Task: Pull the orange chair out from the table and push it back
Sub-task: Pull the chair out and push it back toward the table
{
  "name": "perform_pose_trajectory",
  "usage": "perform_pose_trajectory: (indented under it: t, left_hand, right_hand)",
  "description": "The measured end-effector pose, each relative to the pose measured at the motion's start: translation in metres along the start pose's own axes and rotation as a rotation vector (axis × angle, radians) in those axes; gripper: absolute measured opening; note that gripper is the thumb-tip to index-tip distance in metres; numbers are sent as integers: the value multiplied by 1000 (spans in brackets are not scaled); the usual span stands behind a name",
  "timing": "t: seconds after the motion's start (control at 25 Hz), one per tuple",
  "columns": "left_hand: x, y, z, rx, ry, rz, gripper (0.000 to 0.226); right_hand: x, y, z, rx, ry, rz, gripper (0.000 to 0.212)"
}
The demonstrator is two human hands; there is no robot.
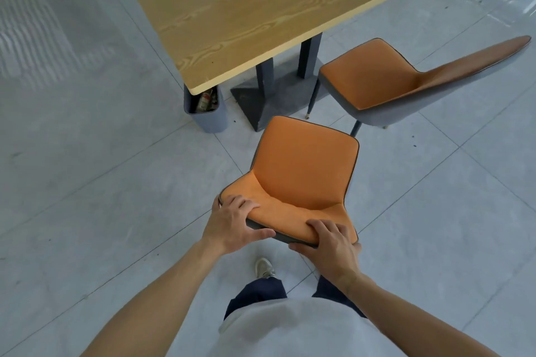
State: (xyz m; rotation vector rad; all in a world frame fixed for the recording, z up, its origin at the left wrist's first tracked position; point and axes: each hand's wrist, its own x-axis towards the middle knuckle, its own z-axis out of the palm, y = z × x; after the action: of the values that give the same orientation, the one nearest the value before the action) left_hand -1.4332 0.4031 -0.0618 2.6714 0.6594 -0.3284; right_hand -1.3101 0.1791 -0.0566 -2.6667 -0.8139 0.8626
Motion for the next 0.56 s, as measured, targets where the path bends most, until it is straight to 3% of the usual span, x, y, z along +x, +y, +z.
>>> perform_pose_trajectory:
  t: [0.4, 0.56]
  left_hand:
    - [1, 111, 33, -80, 137, -385, 93]
    - [31, 148, 39, -117, 154, -453, 92]
  right_hand:
    - [76, 83, -82, -238, -112, -396, 79]
    - [126, 107, -126, -304, -163, -501, 82]
